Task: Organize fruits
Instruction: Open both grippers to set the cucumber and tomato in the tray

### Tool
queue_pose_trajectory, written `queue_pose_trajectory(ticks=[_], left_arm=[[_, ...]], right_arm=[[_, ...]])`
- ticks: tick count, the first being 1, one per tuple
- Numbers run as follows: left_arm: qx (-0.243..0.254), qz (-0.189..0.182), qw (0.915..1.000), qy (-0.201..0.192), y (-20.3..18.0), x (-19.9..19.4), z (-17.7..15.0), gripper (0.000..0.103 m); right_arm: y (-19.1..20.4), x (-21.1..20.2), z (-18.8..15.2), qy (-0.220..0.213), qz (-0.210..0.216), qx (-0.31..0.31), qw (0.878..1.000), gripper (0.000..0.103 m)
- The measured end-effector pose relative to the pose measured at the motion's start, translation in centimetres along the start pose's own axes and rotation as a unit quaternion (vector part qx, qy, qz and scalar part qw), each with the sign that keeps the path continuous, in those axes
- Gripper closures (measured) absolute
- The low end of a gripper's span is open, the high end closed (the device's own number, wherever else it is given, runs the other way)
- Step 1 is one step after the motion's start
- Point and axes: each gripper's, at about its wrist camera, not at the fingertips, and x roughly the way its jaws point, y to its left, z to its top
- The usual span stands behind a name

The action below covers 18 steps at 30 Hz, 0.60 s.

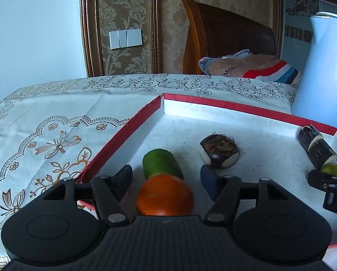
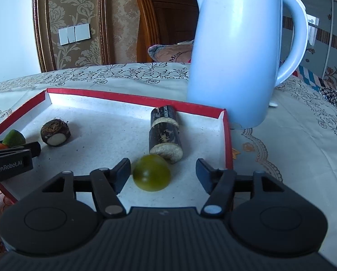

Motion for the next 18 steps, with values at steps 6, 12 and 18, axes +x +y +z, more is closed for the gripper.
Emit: queue_pose_trajectory(ticks=[6,12,18], left_arm=[[0.007,-0.006,0.9999,-0.01,0.0,-0.6,-0.2,0.035],[0.016,-0.004,0.9995,-0.026,0.1,-1.4,-0.4,0.034],[0.034,0.003,0.9984,-0.045,0.1,-2.8,-0.9,0.032]], right_arm=[[-0.1,-0.7,-0.2,-0.014,0.0,0.001,1.0,0.027],[-0.3,-1.4,-0.5,-0.019,0.008,0.002,1.0,0.026],[-0.1,-2.4,-1.0,-0.032,0.014,-0.009,0.999,0.023]])
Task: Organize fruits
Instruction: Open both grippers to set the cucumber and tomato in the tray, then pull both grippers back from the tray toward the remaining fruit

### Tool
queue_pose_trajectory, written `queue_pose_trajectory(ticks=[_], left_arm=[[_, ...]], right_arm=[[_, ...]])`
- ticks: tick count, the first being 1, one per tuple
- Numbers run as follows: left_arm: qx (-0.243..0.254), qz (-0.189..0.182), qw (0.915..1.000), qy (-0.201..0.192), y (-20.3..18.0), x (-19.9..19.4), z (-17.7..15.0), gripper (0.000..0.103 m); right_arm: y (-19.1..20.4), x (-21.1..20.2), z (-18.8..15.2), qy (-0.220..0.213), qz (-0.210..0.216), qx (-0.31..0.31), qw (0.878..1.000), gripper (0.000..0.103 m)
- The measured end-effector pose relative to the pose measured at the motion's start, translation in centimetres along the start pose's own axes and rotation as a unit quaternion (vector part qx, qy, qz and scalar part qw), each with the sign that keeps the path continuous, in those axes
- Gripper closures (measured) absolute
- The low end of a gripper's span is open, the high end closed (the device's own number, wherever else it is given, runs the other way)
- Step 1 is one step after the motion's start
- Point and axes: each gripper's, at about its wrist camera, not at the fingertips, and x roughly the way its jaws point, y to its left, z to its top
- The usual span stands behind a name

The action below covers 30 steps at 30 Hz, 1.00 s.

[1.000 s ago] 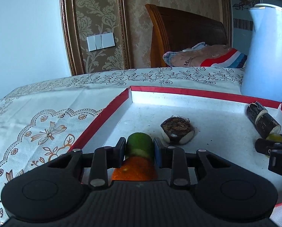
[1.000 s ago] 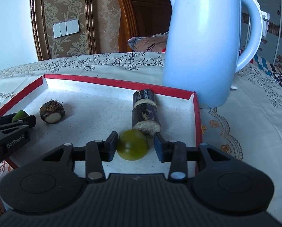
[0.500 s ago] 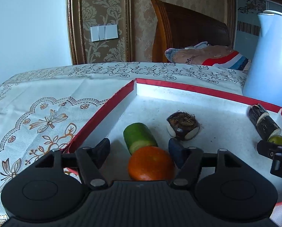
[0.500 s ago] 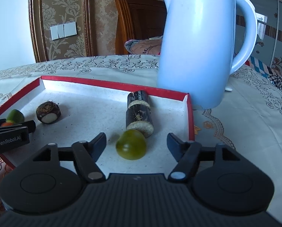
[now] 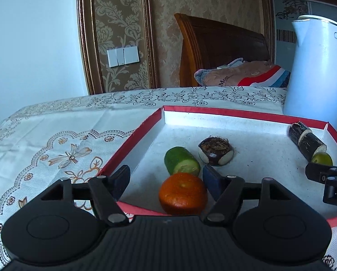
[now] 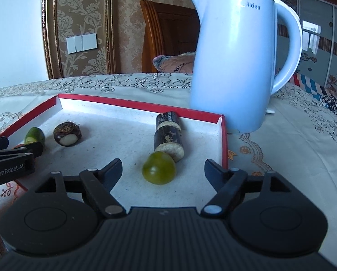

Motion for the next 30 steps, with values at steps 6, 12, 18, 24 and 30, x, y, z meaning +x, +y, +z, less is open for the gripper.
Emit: queue_pose_trajectory(ticks=[6,12,18,24,30], left_arm=[[0.005,-0.004,1.0,-0.007,0.3,-1.2,-0.3,0.031],[0.003,-0.014,0.9999,-0.01,0.7,-2.4,-0.8,0.031],[0.001,-0.021,0.9997,-0.012,1.1,-4.5,-1.7,0.031],[-0.02,-0.048,0.9986,-0.006,2.1,-6.7,-2.6,0.03],[-0.037,-0.069,0.9969,0.003,2.9,-8.1,-3.4,0.03]], right_arm=[[0.0,-1.3,-0.3,-0.017,0.009,0.001,1.0,0.021],[-0.7,-2.5,-0.9,-0.019,0.02,0.014,1.0,0.021],[-1.3,-4.3,-1.6,-0.028,0.029,0.026,0.999,0.016],[-2.5,-6.6,-3.1,-0.029,0.045,0.051,0.997,0.016],[-3.6,-7.8,-4.2,-0.024,0.052,0.069,0.996,0.015]])
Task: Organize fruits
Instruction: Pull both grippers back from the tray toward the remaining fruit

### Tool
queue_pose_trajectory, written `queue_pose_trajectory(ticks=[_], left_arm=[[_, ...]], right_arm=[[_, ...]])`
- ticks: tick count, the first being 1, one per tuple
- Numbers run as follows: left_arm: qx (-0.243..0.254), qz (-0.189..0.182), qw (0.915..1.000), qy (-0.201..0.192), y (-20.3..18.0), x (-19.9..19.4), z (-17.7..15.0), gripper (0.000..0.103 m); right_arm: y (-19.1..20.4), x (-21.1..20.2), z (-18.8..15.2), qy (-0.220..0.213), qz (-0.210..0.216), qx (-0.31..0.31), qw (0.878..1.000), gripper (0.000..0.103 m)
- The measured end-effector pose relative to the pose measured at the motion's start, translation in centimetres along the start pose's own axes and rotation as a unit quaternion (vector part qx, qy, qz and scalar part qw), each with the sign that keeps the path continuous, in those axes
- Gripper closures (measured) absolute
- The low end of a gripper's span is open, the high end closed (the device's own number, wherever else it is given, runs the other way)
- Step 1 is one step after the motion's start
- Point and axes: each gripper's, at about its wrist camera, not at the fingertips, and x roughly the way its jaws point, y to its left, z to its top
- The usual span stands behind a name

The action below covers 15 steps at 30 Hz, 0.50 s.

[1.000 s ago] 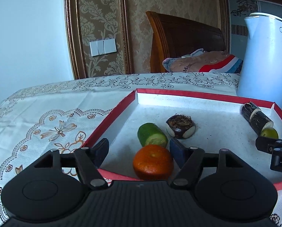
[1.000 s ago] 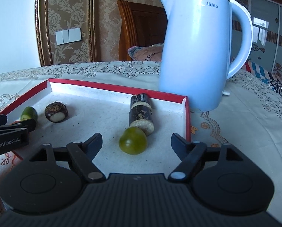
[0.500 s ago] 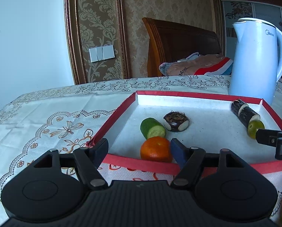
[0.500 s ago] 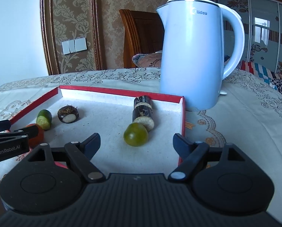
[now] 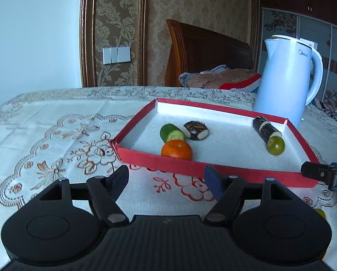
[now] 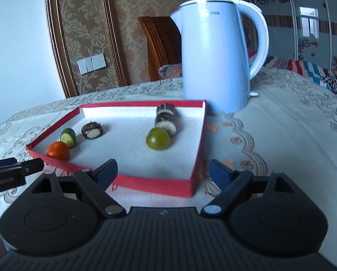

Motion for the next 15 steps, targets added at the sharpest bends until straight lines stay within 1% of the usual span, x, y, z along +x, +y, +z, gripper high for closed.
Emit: queue_pose_trajectory(ticks=[4,7,13,15], left_arm=[[-0.012,-0.023,0.9996,0.013,0.3,-0.8,-0.7,0.03],[-0.002,-0.024,0.9996,0.017,0.0,-1.3,-1.2,0.03],[0.019,-0.041,0.9986,0.026,-0.8,-2.3,-2.2,0.03],[0.031,-0.041,0.9984,0.024,-1.1,-2.5,-2.4,0.03]], right_arm=[[-0.8,-1.1,-0.8,-0.002,-0.002,0.009,1.0,0.014],[-1.3,-2.0,-1.2,-0.01,-0.008,0.01,1.0,0.012],[-1.7,-3.2,-2.4,-0.006,-0.006,-0.008,1.0,0.012],[-2.0,-3.5,-2.7,-0.002,-0.006,-0.002,1.0,0.012]])
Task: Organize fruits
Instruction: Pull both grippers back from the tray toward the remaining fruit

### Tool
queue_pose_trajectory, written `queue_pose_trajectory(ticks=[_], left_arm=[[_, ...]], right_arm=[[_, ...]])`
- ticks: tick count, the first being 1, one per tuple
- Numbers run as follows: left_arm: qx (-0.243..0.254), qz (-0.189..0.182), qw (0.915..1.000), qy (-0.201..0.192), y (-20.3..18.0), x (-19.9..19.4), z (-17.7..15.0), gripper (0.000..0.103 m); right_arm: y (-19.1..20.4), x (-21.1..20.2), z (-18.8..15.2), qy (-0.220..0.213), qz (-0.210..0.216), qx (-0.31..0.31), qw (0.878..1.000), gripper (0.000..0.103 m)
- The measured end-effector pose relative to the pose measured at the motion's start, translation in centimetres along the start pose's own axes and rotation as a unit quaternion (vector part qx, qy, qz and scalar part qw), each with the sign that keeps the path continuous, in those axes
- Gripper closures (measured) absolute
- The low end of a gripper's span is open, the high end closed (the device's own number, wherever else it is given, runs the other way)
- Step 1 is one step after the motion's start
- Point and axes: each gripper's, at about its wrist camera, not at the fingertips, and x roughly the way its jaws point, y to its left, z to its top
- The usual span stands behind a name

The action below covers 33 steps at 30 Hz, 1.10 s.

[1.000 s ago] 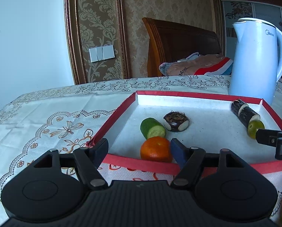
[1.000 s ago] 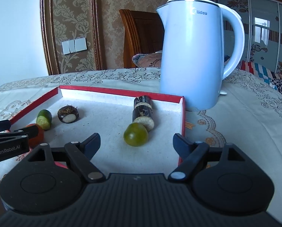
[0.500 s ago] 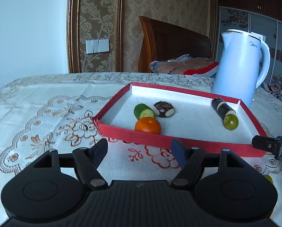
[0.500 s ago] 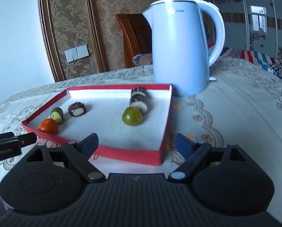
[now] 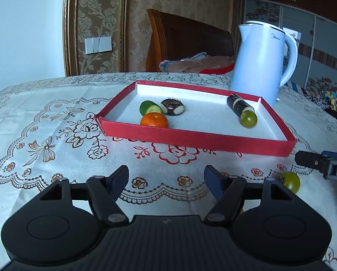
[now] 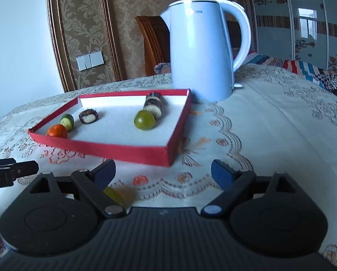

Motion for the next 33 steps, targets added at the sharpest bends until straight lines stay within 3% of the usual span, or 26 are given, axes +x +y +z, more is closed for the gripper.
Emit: queue_pose_trajectory(ticks=[21,33], left_arm=[[0.01,0.004,0.9999,0.003,-0.7,-0.7,-0.7,0.03],[0.019,-0.02,0.9996,0.01,-1.2,-1.1,-1.1,0.03]], right_arm=[[-1.5,-0.5,-0.8,0.017,0.009,0.045,0.999,0.007],[-2.4,-1.1,-1.5,0.02,0.023,0.067,0.997,0.006]])
